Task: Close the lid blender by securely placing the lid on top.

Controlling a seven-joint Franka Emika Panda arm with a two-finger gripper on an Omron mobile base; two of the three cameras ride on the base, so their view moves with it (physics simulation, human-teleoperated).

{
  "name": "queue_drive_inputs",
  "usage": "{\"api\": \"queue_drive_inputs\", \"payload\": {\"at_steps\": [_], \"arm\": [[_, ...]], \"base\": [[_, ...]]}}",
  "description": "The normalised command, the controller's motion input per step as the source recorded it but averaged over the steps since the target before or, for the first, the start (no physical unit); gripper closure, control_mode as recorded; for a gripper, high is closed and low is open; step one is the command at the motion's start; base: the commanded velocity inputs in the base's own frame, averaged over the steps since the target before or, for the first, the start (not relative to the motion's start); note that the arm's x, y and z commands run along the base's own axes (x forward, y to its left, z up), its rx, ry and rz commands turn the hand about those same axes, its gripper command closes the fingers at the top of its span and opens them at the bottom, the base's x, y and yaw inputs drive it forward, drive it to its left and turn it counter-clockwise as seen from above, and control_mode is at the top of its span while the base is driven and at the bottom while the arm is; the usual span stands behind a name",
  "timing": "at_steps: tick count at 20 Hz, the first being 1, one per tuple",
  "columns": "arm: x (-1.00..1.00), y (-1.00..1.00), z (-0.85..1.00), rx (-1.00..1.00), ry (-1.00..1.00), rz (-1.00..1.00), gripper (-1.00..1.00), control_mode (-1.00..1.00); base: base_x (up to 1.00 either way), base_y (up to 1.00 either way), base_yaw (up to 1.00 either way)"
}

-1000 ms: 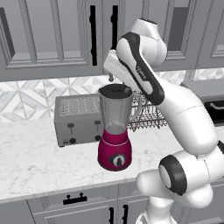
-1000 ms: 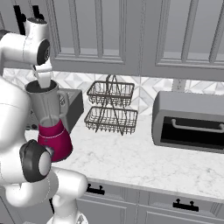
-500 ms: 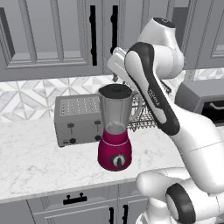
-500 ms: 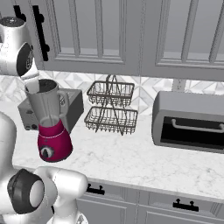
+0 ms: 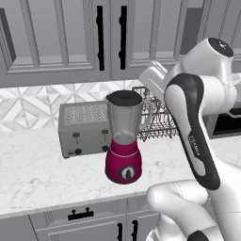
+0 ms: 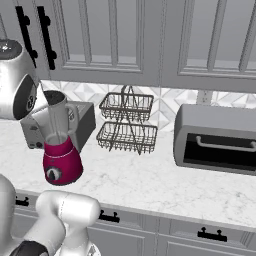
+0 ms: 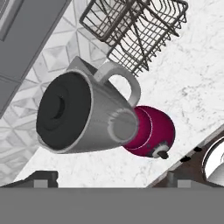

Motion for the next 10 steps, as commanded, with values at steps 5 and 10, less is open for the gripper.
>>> {"api": "queue_drive_inputs", "payload": {"at_steps": [5, 10], "arm": [[0.02, -0.81, -0.04, 0.00, 0.00, 0.00, -1.00, -1.00], [0.00, -0.34, -0.12, -0.05, 0.00, 0.00, -1.00, -1.00]], "base": [[0.00, 0.00, 0.00], [0.00, 0.00, 0.00]]}}
